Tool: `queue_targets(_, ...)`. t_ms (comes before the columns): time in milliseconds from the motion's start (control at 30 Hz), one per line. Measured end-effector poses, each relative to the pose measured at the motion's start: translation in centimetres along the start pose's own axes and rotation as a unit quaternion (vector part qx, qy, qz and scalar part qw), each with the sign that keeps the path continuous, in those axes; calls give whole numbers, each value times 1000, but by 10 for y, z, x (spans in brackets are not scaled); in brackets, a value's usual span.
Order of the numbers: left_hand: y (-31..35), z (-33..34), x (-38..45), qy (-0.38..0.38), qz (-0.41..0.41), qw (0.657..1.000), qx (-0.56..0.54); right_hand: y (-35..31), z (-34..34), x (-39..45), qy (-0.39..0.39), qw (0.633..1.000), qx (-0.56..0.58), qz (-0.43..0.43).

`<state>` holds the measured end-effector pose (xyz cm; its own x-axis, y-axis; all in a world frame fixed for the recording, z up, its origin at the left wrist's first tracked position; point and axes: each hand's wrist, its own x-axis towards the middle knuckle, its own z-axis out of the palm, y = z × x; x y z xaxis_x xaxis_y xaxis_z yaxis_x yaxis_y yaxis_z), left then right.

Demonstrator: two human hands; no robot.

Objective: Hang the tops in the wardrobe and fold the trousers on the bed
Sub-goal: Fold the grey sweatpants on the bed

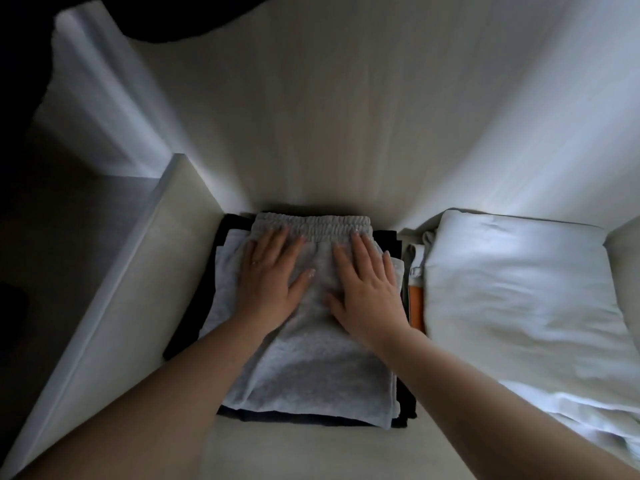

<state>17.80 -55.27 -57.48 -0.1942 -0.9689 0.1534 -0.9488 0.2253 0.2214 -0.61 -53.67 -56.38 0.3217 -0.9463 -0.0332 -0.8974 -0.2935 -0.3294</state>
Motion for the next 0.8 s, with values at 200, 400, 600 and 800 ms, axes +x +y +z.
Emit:
queue_targets(200, -35, 33, 18, 13, -46, 998, -40, 25, 29, 18, 15, 1000, 27, 5)
queue_targets(400, -42, 25, 27, -82, -74, 992, -67, 30, 23, 27, -41, 999, 35, 1)
queue_targets(600, -12, -13, -47, 15, -71, 995, -66, -17, -6, -32, 6, 999, -4, -44)
queue_targets(800, -18, 13, -149, -43, -91, 995, 22, 6, 40, -95, -26, 997, -46, -64)
